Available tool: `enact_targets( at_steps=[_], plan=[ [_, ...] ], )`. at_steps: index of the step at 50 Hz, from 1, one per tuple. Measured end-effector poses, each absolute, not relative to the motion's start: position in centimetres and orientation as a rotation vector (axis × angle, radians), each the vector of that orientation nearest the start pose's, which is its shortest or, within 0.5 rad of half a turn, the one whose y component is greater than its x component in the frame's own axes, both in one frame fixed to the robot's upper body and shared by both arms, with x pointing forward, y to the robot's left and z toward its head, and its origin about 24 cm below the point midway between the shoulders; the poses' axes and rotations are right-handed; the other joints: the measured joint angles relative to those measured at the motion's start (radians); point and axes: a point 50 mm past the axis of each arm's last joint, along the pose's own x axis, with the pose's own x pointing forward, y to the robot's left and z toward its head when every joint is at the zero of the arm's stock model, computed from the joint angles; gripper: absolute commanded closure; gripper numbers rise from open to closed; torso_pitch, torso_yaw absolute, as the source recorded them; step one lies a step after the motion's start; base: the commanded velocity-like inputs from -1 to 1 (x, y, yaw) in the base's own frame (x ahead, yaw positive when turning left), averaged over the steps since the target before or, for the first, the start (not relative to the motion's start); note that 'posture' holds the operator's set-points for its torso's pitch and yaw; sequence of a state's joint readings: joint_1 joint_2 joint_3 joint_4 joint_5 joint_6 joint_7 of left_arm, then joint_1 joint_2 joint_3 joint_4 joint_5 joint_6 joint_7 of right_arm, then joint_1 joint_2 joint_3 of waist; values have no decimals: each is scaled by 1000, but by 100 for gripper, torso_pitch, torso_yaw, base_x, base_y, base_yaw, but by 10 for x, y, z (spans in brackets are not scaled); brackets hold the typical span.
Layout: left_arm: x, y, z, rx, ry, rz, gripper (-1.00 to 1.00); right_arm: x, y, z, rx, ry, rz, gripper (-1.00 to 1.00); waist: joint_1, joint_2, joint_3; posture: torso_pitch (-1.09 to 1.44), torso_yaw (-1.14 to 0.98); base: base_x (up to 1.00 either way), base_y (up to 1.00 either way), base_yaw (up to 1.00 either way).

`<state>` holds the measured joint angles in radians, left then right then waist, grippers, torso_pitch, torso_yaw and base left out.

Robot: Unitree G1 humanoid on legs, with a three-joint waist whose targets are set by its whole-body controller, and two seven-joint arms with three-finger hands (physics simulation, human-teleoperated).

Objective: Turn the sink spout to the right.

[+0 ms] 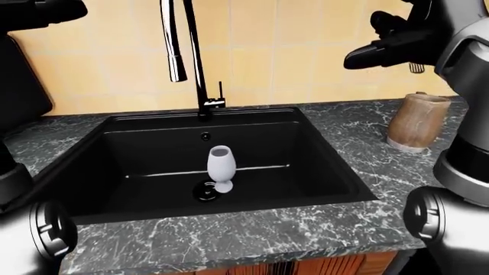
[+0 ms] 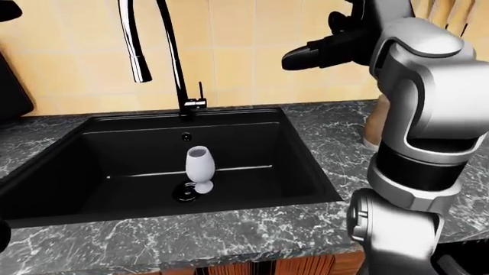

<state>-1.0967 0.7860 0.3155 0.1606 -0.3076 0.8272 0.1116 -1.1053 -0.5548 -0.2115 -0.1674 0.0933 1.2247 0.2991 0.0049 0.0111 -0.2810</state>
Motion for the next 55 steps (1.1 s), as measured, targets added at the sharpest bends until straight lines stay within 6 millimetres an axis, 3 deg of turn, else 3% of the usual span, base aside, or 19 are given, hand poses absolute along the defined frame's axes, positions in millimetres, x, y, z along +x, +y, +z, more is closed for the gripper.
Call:
enact_targets(
  at_steps=[14,30,38,46,55],
  plan=[
    [312,299,361,73,-295,410,-100,313,-210,339,-207,-93,57,-100,1,-1,-60,-61,0,0,0,0],
    [319,291,352,76,-282,390,-100,313,-210,341,-209,-102,58,-100,8,-4,-108,-74,0,0,0,0],
    [355,265,329,85,-210,332,-100,308,-211,345,-210,-115,57,-100,17,-14,-118,-74,0,0,0,0],
    [393,242,322,69,-171,312,-100,307,-211,347,-214,-116,57,-100,17,-22,-116,-74,0,0,0,0],
    [419,229,304,70,-102,324,-100,305,-211,348,-214,-117,57,-100,15,-28,-116,-74,0,0,0,0]
  ],
)
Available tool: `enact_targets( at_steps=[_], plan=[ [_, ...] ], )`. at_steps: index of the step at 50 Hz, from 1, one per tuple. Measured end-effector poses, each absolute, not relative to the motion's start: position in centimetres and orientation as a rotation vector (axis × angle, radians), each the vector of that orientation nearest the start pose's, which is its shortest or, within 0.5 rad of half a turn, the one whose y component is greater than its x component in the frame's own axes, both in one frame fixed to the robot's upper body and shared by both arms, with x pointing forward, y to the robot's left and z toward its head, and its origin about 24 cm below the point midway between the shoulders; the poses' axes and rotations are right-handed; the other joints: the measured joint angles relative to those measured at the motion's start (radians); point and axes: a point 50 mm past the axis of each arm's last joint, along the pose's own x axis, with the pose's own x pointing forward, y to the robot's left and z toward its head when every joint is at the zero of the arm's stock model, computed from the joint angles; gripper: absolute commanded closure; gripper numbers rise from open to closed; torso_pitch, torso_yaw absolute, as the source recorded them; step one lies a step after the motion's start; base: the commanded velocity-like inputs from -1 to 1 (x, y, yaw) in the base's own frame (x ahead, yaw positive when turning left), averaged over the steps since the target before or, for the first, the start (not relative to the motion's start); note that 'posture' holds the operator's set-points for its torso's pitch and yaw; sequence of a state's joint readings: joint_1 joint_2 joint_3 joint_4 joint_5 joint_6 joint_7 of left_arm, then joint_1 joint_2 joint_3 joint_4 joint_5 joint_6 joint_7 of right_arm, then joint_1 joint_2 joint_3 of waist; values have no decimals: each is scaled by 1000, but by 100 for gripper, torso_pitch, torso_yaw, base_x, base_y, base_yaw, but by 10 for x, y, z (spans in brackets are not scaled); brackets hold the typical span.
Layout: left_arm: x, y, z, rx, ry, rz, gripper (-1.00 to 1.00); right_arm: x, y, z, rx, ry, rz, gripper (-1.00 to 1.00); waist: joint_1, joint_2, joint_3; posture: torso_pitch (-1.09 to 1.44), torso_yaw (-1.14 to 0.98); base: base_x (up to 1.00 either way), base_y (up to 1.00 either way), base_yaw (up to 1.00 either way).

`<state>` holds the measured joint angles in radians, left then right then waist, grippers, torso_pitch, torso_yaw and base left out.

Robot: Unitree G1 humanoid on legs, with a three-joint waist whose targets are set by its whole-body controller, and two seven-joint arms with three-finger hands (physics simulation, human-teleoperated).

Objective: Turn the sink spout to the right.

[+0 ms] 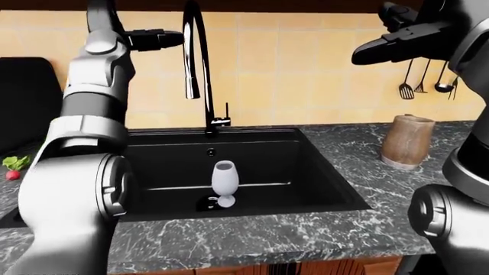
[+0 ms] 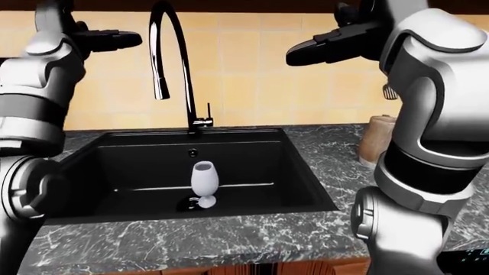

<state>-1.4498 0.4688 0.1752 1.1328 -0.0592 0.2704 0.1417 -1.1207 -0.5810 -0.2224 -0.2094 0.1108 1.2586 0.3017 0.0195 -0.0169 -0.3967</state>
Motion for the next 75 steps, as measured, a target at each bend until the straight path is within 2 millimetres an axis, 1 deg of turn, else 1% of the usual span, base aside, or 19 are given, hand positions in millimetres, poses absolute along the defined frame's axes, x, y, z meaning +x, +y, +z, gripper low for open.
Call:
enact_targets(
  at_steps=[7,10,16,24,30,33,38,46,54,58,65,70,75],
  plan=[
    [424,218,300,92,-103,342,-100,305,-213,347,-214,-113,56,-100,-4,-5,-3,-74,0,0,0,0],
    [426,213,290,116,-84,343,-100,305,-213,348,-213,-114,55,-100,-8,-7,-7,-74,0,0,0,0],
    [428,212,273,114,-10,351,-100,303,-214,349,-214,-116,51,-100,-13,-4,-6,-74,0,0,0,0],
    [430,204,263,138,21,344,-100,302,-213,353,-220,-128,52,-100,-14,-5,-18,-74,0,0,0,0],
    [432,187,256,160,33,307,-100,301,-212,355,-226,-136,54,-100,-12,-9,-21,-74,0,0,0,0],
    [433,176,249,173,38,287,-100,299,-213,355,-225,-136,52,-100,-12,-10,-22,-74,0,0,0,0],
    [435,154,240,189,59,239,-100,296,-215,355,-223,-135,43,-100,-11,-13,-19,-74,0,0,0,0],
    [435,134,236,200,53,197,-100,295,-217,353,-220,-129,39,-100,-13,-12,-18,-74,0,0,0,0],
    [434,111,231,206,61,145,-100,292,-217,356,-225,-137,39,-100,-11,-18,-17,-74,0,0,0,0],
    [433,98,232,208,56,114,-100,290,-216,356,-228,-138,41,-100,-11,-21,-16,-74,0,0,0,0],
    [431,82,234,211,45,82,-100,287,-219,356,-224,-138,32,-100,-11,-22,-18,-74,0,0,0,0],
    [428,66,236,216,39,48,-100,286,-219,356,-226,-136,32,-100,-12,-26,-18,-74,0,0,0,0],
    [426,56,238,213,32,26,-100,283,-220,359,-229,-139,29,-100,-13,-28,-17,-74,0,0,0,0]
  ],
)
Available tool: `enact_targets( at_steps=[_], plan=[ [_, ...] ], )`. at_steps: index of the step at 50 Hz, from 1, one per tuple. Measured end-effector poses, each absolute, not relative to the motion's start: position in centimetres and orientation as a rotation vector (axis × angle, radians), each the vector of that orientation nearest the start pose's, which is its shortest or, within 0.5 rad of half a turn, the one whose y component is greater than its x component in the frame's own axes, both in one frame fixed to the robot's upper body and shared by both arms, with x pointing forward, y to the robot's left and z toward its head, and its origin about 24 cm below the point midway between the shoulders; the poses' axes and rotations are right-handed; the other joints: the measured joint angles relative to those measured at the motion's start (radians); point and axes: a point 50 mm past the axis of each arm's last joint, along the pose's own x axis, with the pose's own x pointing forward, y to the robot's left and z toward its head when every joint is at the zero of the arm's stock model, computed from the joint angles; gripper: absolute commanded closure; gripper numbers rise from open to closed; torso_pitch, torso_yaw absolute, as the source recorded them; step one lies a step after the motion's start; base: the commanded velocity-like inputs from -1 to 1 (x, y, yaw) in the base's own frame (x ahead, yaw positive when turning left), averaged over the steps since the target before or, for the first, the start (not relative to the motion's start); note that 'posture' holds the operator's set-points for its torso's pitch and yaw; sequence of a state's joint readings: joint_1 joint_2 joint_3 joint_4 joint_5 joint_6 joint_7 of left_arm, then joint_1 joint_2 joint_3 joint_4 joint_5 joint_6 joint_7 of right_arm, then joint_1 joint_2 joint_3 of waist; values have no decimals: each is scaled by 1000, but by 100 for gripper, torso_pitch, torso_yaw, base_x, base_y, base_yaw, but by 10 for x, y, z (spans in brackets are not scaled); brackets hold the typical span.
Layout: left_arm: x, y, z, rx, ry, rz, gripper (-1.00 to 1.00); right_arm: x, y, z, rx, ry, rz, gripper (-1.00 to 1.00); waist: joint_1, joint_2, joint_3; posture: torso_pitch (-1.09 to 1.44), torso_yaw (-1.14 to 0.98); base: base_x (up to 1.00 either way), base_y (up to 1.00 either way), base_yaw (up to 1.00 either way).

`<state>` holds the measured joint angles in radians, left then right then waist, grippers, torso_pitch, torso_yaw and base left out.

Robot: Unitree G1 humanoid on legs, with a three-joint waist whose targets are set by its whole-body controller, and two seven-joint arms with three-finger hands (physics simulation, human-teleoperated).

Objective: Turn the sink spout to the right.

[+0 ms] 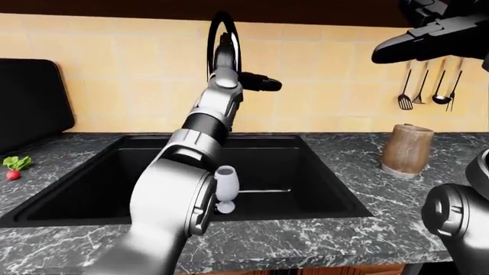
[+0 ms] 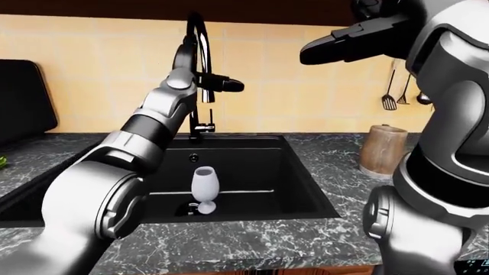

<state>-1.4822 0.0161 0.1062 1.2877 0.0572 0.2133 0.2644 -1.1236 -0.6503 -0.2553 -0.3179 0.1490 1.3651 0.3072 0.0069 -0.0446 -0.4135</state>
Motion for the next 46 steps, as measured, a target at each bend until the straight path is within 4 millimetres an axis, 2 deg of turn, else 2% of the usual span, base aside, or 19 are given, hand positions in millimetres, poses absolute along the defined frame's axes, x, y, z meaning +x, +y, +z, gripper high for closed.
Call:
enact_targets(
  at_steps=[13,21,28,33,38,46],
  plan=[
    [416,21,215,208,72,-43,-100,274,-223,368,-237,-160,13,-100,3,-10,-7,-74,0,0,0,0],
    [406,-10,219,203,51,-104,-100,273,-223,367,-237,-150,16,-100,5,-15,-6,-74,0,0,0,0],
    [399,-28,225,198,43,-128,-100,272,-226,364,-229,-150,9,-100,5,-16,-6,-74,0,0,0,0],
    [392,-42,220,201,45,-147,-100,269,-228,362,-227,-150,5,-100,5,-20,-8,-74,0,0,0,0],
    [387,-51,212,212,71,-164,-100,268,-229,362,-225,-152,4,-100,3,-22,-8,-74,0,0,0,0],
    [387,-52,219,213,50,-164,-100,267,-230,363,-222,-152,3,-100,3,-22,-6,-74,0,0,0,0]
  ],
)
